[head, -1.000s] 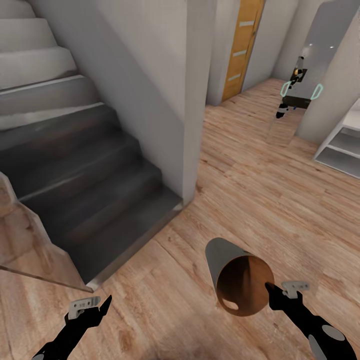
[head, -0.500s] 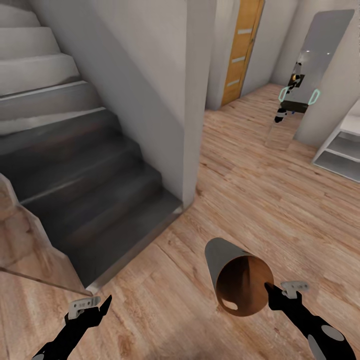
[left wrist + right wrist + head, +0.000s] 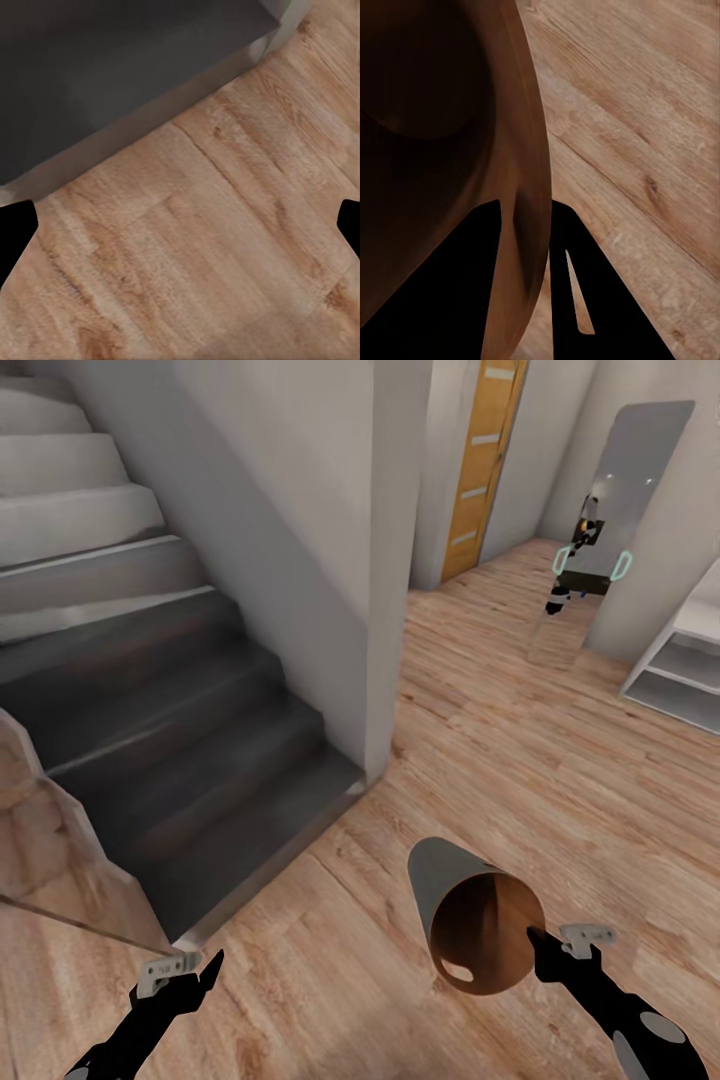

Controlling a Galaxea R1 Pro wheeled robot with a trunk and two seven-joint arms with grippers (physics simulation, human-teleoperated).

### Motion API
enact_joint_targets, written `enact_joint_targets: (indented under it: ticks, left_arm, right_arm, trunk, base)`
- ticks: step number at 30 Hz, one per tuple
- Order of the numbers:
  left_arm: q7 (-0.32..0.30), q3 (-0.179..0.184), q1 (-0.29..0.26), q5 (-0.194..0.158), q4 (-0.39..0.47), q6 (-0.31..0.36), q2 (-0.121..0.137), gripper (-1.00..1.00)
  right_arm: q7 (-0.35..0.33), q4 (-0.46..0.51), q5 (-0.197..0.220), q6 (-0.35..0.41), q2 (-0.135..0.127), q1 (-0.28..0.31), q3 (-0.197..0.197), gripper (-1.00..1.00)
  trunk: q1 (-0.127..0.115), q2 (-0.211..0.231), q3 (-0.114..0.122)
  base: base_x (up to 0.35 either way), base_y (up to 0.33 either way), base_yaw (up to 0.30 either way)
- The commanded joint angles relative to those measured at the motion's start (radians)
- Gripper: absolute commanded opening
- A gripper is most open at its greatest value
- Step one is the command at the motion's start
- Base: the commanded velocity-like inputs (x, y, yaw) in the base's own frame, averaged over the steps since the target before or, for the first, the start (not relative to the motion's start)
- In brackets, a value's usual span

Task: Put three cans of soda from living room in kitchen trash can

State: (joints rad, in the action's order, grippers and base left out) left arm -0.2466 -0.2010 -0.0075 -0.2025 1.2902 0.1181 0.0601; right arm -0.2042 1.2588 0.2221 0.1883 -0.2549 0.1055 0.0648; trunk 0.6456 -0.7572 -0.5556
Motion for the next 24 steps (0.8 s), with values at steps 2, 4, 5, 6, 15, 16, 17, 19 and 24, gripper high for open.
enact_joint_targets:
  ticks: [2,4,5,6,15,16,17,19,24]
  left_arm:
    - [0.001,0.0,0.0,0.0,0.0,0.0,0.0,1.0]
    - [0.001,0.0,0.0,0.0,0.0,0.0,0.0,1.0]
    - [0.001,0.0,0.0,0.0,0.0,0.0,0.0,1.0]
    - [0.001,0.0,0.0,0.0,-0.001,0.0,0.0,1.0]
    - [0.001,0.0,-0.001,0.001,-0.001,0.0,0.0,1.0]
    - [0.001,0.0,-0.001,0.001,-0.002,0.0,0.0,1.0]
    - [0.001,0.0,-0.001,0.001,-0.002,0.0,0.0,1.0]
    - [0.001,0.0,-0.001,0.001,-0.002,0.0,0.0,1.0]
    - [0.0,0.001,-0.001,0.002,-0.002,0.0,0.001,1.0]
  right_arm:
    - [-0.003,0.001,0.007,0.0,0.0,0.0,0.0,-1.0]
    - [-0.003,0.001,0.007,0.0,0.001,0.0,0.0,-1.0]
    - [-0.003,0.001,0.007,0.0,0.001,0.0,0.0,-1.0]
    - [-0.003,0.001,0.007,0.0,0.001,0.0,-0.001,-1.0]
    - [-0.003,-0.001,0.007,0.0,0.002,0.0,-0.002,-1.0]
    - [-0.003,-0.001,0.007,0.0,0.002,0.0,-0.002,-1.0]
    - [-0.003,-0.001,0.007,0.0,0.002,0.0,-0.002,-1.0]
    - [-0.003,-0.001,0.007,0.0,0.002,0.0,-0.002,-1.0]
    - [-0.003,-0.004,0.007,0.0,0.002,0.0,-0.002,-1.0]
  trunk:
    - [-0.008,0.014,0.01]
    - [-0.015,0.028,0.019]
    - [-0.019,0.035,0.024]
    - [-0.023,0.042,0.029]
    - [-0.058,0.105,0.071]
    - [-0.061,0.112,0.076]
    - [-0.065,0.119,0.081]
    - [-0.073,0.133,0.09]
    - [-0.092,0.168,0.114]
  base:
    - [0.0,0.0,0.0]
    - [0.0,0.0,0.0]
    - [0.0,0.0,0.0]
    - [0.0,0.0,0.0]
    - [0.0,0.0,0.0]
    - [0.0,0.0,0.0]
    - [0.0,0.0,0.0]
    - [0.0,0.0,0.0]
    - [0.0,0.0,0.0]
